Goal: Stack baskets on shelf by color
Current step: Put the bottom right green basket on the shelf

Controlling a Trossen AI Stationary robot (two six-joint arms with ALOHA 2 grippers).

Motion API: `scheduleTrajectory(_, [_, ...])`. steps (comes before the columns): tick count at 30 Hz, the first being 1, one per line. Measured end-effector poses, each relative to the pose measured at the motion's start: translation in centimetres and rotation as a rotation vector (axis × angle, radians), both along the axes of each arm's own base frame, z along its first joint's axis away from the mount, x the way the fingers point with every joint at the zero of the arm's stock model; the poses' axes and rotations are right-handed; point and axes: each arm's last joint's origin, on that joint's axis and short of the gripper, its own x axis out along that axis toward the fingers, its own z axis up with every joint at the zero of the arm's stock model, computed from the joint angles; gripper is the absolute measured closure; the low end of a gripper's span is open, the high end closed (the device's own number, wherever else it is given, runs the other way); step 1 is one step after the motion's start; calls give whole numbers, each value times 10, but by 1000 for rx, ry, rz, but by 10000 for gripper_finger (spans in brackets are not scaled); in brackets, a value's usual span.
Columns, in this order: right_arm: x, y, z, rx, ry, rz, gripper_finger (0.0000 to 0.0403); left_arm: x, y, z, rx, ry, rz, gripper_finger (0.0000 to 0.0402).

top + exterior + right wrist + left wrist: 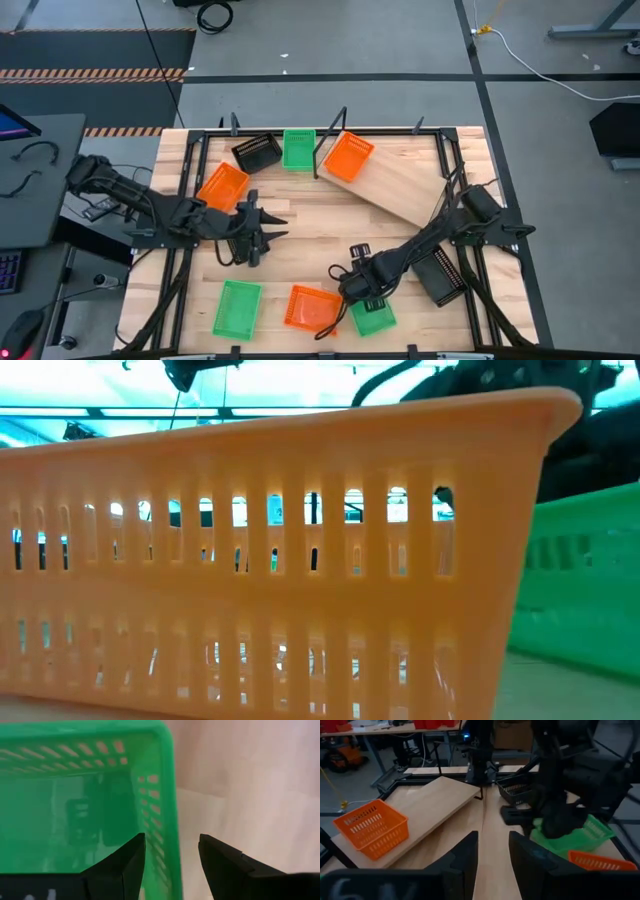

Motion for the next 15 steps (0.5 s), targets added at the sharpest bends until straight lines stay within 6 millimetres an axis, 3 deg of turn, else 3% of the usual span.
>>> scheduleTrajectory(10, [8,-56,12,-304,-30,-188,214,-6,-13,1,3,-17,15,285])
scheduleTrajectory(15, [8,-74,32,-307,-86,-244,214,-7,-16,1,3,-16,3,285])
